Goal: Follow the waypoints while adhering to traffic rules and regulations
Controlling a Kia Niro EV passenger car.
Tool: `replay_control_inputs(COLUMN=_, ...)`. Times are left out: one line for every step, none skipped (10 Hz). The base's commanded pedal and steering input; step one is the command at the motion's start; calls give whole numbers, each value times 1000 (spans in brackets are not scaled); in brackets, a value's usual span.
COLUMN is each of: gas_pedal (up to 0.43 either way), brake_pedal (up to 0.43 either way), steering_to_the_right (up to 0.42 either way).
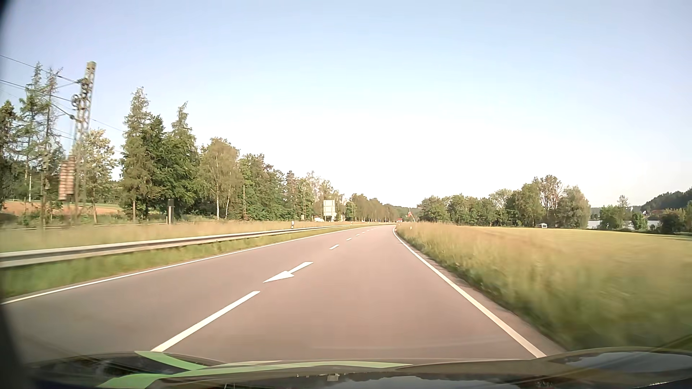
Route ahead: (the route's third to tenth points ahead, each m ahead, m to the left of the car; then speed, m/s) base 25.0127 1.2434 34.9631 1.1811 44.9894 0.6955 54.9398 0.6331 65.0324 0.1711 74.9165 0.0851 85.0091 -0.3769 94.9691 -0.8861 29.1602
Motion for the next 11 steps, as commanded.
replay_control_inputs(gas_pedal=228, brake_pedal=0, steering_to_the_right=2)
replay_control_inputs(gas_pedal=228, brake_pedal=0, steering_to_the_right=2)
replay_control_inputs(gas_pedal=248, brake_pedal=0, steering_to_the_right=1)
replay_control_inputs(gas_pedal=248, brake_pedal=0, steering_to_the_right=2)
replay_control_inputs(gas_pedal=248, brake_pedal=0, steering_to_the_right=2)
replay_control_inputs(gas_pedal=240, brake_pedal=0, steering_to_the_right=3)
replay_control_inputs(gas_pedal=197, brake_pedal=0, steering_to_the_right=4)
replay_control_inputs(gas_pedal=157, brake_pedal=0, steering_to_the_right=4)
replay_control_inputs(gas_pedal=150, brake_pedal=0, steering_to_the_right=4)
replay_control_inputs(gas_pedal=138, brake_pedal=0, steering_to_the_right=4)
replay_control_inputs(gas_pedal=138, brake_pedal=0, steering_to_the_right=5)
